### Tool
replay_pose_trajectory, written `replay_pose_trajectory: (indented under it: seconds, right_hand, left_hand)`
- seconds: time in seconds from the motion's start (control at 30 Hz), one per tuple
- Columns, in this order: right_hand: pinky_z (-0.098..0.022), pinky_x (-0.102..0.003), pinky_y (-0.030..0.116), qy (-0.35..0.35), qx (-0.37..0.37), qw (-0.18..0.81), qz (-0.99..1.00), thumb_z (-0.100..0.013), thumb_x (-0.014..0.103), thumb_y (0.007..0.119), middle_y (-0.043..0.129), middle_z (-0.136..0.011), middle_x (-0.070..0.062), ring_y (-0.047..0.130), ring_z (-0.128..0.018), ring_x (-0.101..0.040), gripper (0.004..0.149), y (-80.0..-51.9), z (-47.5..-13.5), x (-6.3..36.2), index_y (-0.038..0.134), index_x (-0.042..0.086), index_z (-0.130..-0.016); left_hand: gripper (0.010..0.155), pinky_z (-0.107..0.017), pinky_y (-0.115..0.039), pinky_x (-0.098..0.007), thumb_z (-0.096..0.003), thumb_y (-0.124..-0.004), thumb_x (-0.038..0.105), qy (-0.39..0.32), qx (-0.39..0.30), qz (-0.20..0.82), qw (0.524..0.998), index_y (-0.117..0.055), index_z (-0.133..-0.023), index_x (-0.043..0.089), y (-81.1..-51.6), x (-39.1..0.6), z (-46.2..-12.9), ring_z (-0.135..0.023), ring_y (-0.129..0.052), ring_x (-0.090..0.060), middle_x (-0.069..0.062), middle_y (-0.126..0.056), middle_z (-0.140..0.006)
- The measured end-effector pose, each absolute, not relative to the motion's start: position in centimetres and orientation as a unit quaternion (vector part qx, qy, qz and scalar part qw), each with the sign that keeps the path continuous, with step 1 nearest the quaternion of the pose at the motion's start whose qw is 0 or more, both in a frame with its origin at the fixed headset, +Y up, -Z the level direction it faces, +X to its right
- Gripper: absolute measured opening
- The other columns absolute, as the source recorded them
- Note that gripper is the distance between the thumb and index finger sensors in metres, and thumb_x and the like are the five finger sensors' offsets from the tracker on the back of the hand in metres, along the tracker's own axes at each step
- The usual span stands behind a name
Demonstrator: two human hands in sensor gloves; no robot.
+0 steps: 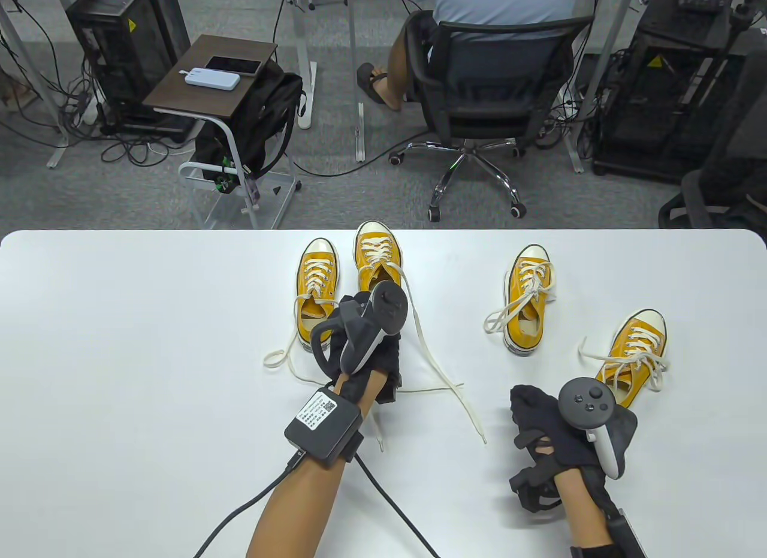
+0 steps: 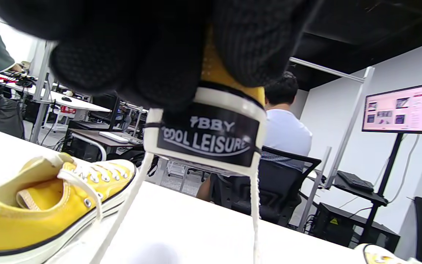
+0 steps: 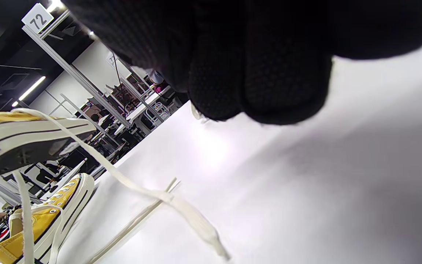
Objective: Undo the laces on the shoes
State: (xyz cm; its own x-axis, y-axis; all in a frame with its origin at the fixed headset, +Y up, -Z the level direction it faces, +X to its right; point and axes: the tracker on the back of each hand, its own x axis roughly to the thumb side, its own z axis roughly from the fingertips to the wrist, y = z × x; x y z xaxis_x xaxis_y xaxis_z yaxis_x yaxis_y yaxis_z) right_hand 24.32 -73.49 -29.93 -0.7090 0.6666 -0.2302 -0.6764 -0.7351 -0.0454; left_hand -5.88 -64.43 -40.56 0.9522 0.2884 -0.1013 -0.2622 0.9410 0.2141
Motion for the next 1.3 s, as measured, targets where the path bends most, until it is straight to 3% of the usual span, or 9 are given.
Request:
replay_pose_trajectory:
  seconds: [0.4, 0.73, 0.83, 0.9, 1.03, 1.17, 1.3]
  right_hand:
    - [-0.026, -0.050, 0.082, 0.024, -0.118, 0.375, 0.919, -0.047, 0.033, 0.080, 0.097, -0.071, -0.018, 0.099, -0.039, -0.037, 0.045, -73.4, -30.0, 24.7, 0.082, 0.012, -0.086]
    - [-0.026, -0.050, 0.083, 0.028, -0.112, 0.376, 0.920, -0.047, 0.033, 0.080, 0.097, -0.071, -0.018, 0.099, -0.039, -0.037, 0.045, -73.4, -30.0, 24.4, 0.082, 0.012, -0.086]
    - [-0.026, -0.050, 0.083, 0.030, -0.111, 0.376, 0.919, -0.047, 0.033, 0.080, 0.097, -0.071, -0.018, 0.099, -0.039, -0.037, 0.045, -73.5, -29.9, 24.3, 0.082, 0.012, -0.086]
    - [-0.026, -0.050, 0.083, 0.033, -0.110, 0.376, 0.920, -0.047, 0.033, 0.080, 0.097, -0.071, -0.018, 0.099, -0.039, -0.037, 0.044, -73.5, -29.9, 24.3, 0.082, 0.012, -0.086]
    - [-0.026, -0.050, 0.083, 0.036, -0.110, 0.376, 0.920, -0.047, 0.032, 0.080, 0.097, -0.071, -0.018, 0.099, -0.039, -0.037, 0.044, -73.5, -29.9, 24.1, 0.083, 0.012, -0.086]
    - [-0.026, -0.050, 0.083, 0.040, -0.107, 0.373, 0.921, -0.047, 0.033, 0.080, 0.097, -0.071, -0.018, 0.099, -0.039, -0.037, 0.044, -73.6, -30.0, 23.9, 0.083, 0.012, -0.086]
    - [-0.026, -0.050, 0.083, 0.039, -0.100, 0.366, 0.925, -0.047, 0.033, 0.080, 0.097, -0.071, -0.018, 0.099, -0.039, -0.037, 0.044, -73.5, -29.9, 23.5, 0.083, 0.013, -0.086]
  left_hand:
    - [0.041, -0.038, -0.086, -0.043, -0.0451, -0.077, 0.043, 0.096, 0.065, 0.108, 0.987, -0.094, -0.081, 0.033, -69.2, -5.8, -43.7, -0.053, -0.099, -0.034, -0.008, -0.103, -0.060]
    - [0.040, -0.036, -0.087, -0.041, -0.0448, -0.076, 0.043, 0.109, 0.048, 0.084, 0.989, -0.092, -0.081, 0.035, -73.9, -6.8, -43.3, -0.054, -0.100, -0.033, -0.008, -0.103, -0.064]
    - [0.041, -0.036, -0.087, -0.041, -0.0449, -0.077, 0.044, 0.128, 0.010, 0.074, 0.989, -0.091, -0.082, 0.037, -75.3, -7.2, -43.4, -0.054, -0.101, -0.032, -0.007, -0.104, -0.067]
    - [0.041, -0.035, -0.087, -0.042, -0.0446, -0.077, 0.044, 0.124, 0.036, 0.072, 0.989, -0.092, -0.082, 0.036, -75.3, -7.2, -43.2, -0.053, -0.101, -0.033, -0.007, -0.104, -0.068]
    - [0.064, -0.036, -0.087, -0.042, -0.0436, -0.079, 0.053, 0.122, 0.018, 0.060, 0.991, -0.071, -0.105, 0.036, -74.6, -7.4, -42.6, -0.054, -0.101, -0.033, -0.006, -0.100, -0.076]
    - [0.068, -0.037, -0.086, -0.043, -0.0438, -0.078, 0.055, 0.100, 0.044, 0.099, 0.989, -0.069, -0.107, 0.031, -72.7, -8.0, -40.8, -0.056, -0.100, -0.035, -0.008, -0.099, -0.078]
    - [0.064, -0.042, -0.084, -0.047, -0.0450, -0.074, 0.058, 0.086, 0.018, 0.114, 0.990, -0.078, -0.102, 0.030, -70.6, -9.0, -38.4, -0.062, -0.097, -0.038, -0.010, -0.097, -0.083]
